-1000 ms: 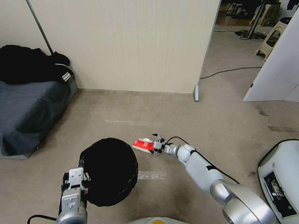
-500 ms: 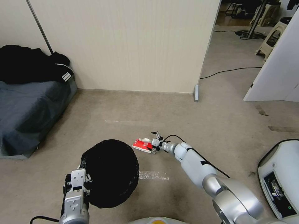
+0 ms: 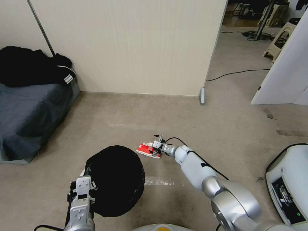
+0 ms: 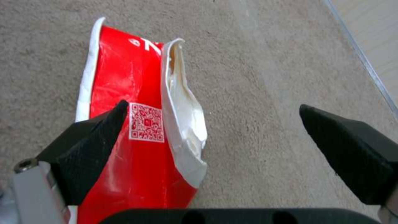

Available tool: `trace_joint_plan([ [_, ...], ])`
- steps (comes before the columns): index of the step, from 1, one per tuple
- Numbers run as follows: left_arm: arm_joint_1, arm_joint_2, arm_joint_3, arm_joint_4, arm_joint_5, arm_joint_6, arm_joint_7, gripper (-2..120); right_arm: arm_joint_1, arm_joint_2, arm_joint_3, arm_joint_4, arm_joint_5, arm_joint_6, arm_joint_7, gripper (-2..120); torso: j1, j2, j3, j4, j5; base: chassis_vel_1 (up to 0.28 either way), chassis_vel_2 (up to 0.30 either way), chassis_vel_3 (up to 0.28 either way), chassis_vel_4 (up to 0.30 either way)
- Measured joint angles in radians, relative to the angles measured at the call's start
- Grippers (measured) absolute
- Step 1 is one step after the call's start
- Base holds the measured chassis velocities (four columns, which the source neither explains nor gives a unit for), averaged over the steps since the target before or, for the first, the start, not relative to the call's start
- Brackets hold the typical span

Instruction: Pick up the trash bin, then pick up the garbage from the floor and place it into the trash bin.

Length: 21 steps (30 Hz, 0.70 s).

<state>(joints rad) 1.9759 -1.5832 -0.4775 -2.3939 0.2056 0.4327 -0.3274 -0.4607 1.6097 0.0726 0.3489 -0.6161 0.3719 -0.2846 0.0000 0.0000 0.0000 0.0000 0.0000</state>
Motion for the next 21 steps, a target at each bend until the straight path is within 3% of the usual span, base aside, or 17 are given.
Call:
trace_joint_plan([
  [13,0.017,-0.012,0.013,-0.001,0.027,-0.021,0.000,1,0.007,-0.001,0.005,-0.038,-0.008,-0.038,0.006,99,0.000,0.000,0.000,0.0000,0.0000,0.000,0.000,0.000,0.000],
  [21,0.020,-0.016,0.022,-0.001,0.036,-0.025,-0.001,1,0.018,-0.001,0.006,-0.052,-0.004,-0.051,0.008,66,0.000,0.000,0.000,0.0000,0.0000,0.000,0.000,0.000,0.000],
])
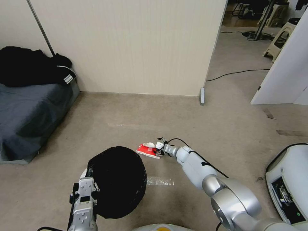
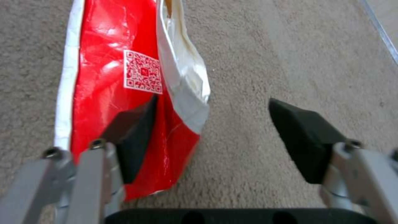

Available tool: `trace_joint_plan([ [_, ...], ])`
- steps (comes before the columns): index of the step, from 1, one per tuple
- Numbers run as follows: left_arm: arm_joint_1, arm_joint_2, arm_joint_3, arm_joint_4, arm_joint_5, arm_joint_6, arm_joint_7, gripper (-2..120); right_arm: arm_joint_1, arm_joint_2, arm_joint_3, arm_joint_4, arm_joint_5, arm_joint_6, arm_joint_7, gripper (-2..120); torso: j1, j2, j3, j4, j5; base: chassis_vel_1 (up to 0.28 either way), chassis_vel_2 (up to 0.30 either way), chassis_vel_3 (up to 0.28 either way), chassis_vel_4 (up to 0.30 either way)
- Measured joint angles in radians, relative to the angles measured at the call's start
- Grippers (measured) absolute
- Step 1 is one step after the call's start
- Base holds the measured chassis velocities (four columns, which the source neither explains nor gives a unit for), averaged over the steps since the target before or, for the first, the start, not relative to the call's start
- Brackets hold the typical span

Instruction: Pick up the trash bin, then pick up the garbage from the floor and place it into the trash bin.

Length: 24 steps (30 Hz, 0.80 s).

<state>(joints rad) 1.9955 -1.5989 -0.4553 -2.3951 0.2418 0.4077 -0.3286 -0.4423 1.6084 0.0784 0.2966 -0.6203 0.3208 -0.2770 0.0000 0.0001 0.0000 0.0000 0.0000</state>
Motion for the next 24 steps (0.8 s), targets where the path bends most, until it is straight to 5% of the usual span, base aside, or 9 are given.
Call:
trace_joint_plan([
  [13,0.005,-0.006,0.013,0.001,0.014,-0.010,-0.002,1,0.007,0.000,-0.007,-0.007,-0.025,0.000,0.000,26,0.000,0.000,0.000,0.0000,0.0000,0.000,0.000,0.000,0.000],
  [17,0.009,-0.007,0.019,0.003,0.019,-0.015,-0.003,1,0.009,0.000,-0.010,-0.014,-0.044,0.002,-0.001,5,0.000,0.000,0.000,0.0000,0.0000,0.000,0.000,0.000,0.000],
  [24,0.013,-0.007,0.021,0.003,0.022,-0.018,-0.004,1,0.009,0.000,-0.011,-0.015,-0.051,0.004,-0.005,0,0.000,0.000,0.000,0.0000,0.0000,0.000,0.000,0.000,0.000],
])
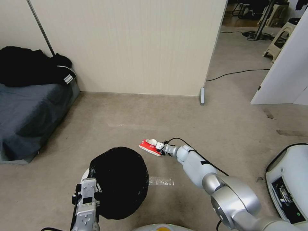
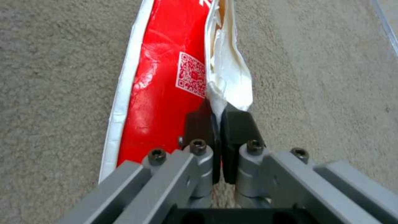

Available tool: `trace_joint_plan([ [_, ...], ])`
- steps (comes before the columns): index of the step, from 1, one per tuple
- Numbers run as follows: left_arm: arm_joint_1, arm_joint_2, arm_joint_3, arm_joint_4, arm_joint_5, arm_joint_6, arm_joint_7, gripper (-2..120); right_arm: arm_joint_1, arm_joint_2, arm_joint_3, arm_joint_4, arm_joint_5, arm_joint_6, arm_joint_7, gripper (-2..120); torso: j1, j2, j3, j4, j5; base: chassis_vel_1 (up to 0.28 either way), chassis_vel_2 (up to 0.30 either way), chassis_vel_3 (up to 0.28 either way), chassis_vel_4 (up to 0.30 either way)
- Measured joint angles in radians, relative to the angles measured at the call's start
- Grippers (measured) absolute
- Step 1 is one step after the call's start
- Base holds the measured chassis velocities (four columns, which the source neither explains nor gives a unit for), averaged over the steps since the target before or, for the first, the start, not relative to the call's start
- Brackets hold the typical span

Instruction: Pick up the trash bin, then pick up the garbage from the floor and place it into the trash bin.

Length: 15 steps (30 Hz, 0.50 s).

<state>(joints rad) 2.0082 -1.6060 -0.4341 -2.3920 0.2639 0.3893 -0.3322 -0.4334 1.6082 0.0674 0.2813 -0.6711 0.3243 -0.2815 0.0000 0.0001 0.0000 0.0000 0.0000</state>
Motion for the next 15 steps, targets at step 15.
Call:
trace_joint_plan([
  [15,-0.031,0.027,-0.040,0.012,-0.052,0.016,0.003,1,-0.109,-0.007,0.005,0.275,0.124,0.046,0.029,0,0.000,0.000,0.000,0.0008,0.0003,0.000,0.000,0.000,0.000],
])
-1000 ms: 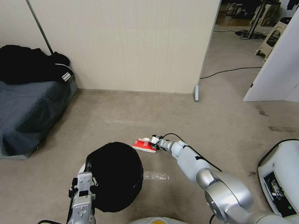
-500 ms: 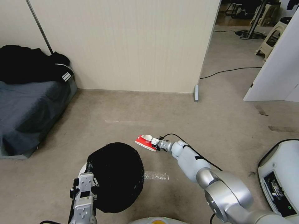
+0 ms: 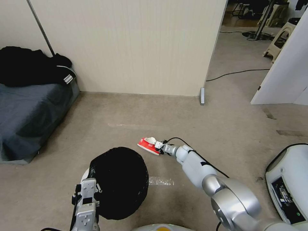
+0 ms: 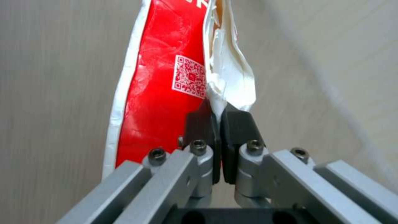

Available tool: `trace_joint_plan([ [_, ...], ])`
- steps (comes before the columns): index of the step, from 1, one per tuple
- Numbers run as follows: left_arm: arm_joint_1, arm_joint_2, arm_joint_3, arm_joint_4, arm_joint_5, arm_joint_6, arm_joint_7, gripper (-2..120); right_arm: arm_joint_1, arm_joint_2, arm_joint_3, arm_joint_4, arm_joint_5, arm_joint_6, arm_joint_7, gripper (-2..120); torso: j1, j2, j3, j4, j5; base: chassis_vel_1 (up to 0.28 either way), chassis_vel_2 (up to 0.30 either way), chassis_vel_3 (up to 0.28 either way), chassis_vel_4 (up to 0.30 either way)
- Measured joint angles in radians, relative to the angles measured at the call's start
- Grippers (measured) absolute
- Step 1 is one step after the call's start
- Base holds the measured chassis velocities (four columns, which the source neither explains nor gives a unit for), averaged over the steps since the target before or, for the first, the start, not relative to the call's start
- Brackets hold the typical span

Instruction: Pick up the trash bin, then pick up the garbage from the floor and place it into the trash bin.

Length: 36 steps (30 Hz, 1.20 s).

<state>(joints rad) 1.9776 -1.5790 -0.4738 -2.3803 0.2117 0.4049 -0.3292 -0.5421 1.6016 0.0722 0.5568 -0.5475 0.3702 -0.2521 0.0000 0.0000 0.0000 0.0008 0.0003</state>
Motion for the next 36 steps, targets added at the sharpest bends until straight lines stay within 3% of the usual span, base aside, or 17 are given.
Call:
trace_joint_plan([
  [1,0.000,0.000,0.000,0.000,0.000,0.000,0.000,1,0.000,0.000,0.000,0.000,0.000,0.000,0.000,0,0.000,0.000,0.000,0.0000,0.0000,0.000,0.000,0.000,0.000],
  [5,-0.037,0.019,-0.027,0.027,-0.068,0.034,0.003,1,-0.114,-0.088,-0.001,0.371,0.137,-0.013,-0.006,0,0.000,0.000,0.000,-0.0007,-0.0002,0.000,0.000,0.000,0.000],
  [6,-0.037,0.019,-0.027,0.027,-0.068,0.034,0.003,1,-0.114,-0.088,-0.001,0.371,0.137,-0.013,-0.006,0,0.000,0.000,0.000,-0.0007,-0.0002,0.000,0.000,0.000,0.000],
  [9,-0.055,0.030,-0.035,0.050,-0.106,0.036,0.005,1,-0.200,-0.173,0.000,0.661,0.255,-0.045,-0.014,0,0.000,0.000,0.000,-0.0012,-0.0004,0.000,0.000,0.000,0.000],
  [10,-0.055,0.030,-0.035,0.050,-0.106,0.036,0.005,1,-0.200,-0.173,0.000,0.661,0.255,-0.045,-0.014,0,0.000,0.000,0.000,-0.0012,-0.0004,0.000,0.000,0.000,0.000],
  [12,-0.065,0.036,-0.037,0.061,-0.122,0.036,0.007,1,-0.259,-0.230,0.004,0.842,0.341,-0.062,-0.025,0,0.000,0.000,0.000,-0.0008,-0.0005,0.000,0.000,0.000,0.000],
  [13,-0.065,0.036,-0.037,0.061,-0.122,0.036,0.007,1,-0.259,-0.230,0.004,0.842,0.341,-0.062,-0.025,0,0.000,0.000,0.000,-0.0008,-0.0005,0.000,0.000,0.000,0.000],
  [16,-0.078,0.048,-0.039,0.073,-0.148,0.044,0.009,1,-0.358,-0.324,0.005,1.089,0.540,-0.107,-0.056,0,0.000,0.000,0.000,-0.0010,0.0001,0.000,0.000,0.000,0.000],
  [17,-0.078,0.048,-0.039,0.073,-0.148,0.044,0.009,1,-0.358,-0.324,0.005,1.089,0.540,-0.107,-0.056,0,0.000,0.000,0.000,-0.0010,0.0001,0.000,0.000,0.000,0.000],
  [19,-0.084,0.056,-0.039,0.083,-0.157,0.044,0.011,1,-0.427,-0.407,0.004,1.237,0.635,-0.126,-0.084,0,0.000,0.000,0.000,-0.0009,0.0002,0.000,0.000,0.000,0.000],
  [20,-0.084,0.056,-0.039,0.083,-0.157,0.044,0.011,1,-0.427,-0.407,0.004,1.237,0.635,-0.126,-0.084,0,0.000,0.000,0.000,-0.0009,0.0002,0.000,0.000,0.000,0.000],
  [22,-0.087,0.058,-0.040,0.088,-0.157,0.036,0.015,1,-0.497,-0.504,0.000,1.343,0.692,-0.141,-0.098,0,0.000,0.000,0.000,-0.0008,-0.0003,0.000,0.000,0.000,0.000],
  [26,-0.094,0.059,-0.040,0.089,-0.163,0.030,0.019,1,-0.600,-0.602,-0.013,1.439,0.720,-0.148,-0.100,0,0.000,0.000,0.000,-0.0010,-0.0001,0.000,0.000,0.000,0.000],
  [36,-0.105,0.065,-0.036,0.074,-0.195,0.020,0.012,1,-0.706,-0.627,-0.066,1.396,0.672,-0.109,-0.122,0,0.000,0.000,0.000,-0.0008,-0.0003,0.000,0.000,0.000,0.000],
])
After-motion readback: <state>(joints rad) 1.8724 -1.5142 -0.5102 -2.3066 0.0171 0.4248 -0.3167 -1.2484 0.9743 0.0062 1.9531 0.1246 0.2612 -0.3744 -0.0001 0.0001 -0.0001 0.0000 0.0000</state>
